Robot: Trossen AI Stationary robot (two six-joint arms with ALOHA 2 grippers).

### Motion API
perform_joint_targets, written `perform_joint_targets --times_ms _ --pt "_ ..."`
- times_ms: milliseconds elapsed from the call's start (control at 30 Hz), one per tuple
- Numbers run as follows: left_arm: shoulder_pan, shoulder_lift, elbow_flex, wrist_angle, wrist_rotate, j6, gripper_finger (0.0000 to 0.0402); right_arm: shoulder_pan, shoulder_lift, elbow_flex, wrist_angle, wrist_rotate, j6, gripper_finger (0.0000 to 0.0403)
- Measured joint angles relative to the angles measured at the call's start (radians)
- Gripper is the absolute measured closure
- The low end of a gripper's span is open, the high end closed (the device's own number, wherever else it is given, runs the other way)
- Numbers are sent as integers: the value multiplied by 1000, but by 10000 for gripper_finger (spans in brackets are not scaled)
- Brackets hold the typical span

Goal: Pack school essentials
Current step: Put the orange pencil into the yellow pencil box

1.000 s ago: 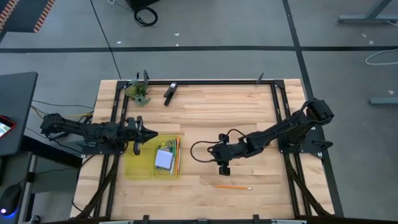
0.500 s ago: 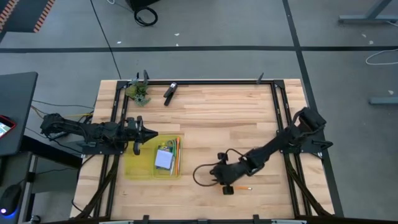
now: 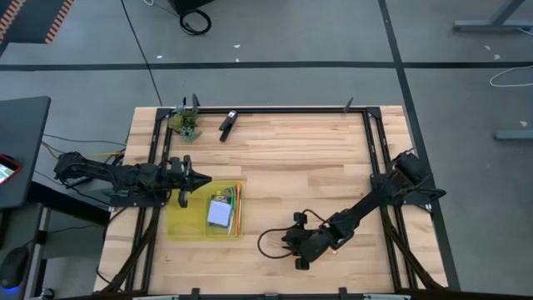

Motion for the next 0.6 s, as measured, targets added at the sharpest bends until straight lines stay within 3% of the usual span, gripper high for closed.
perform_joint_targets --times_ms 267,600 --pt "0 0 0 0 0 0 364 33 23 11 -75 -42 96 260" --pt "0 0 0 1 0 0 372 83 22 12 -131 -7 128 260"
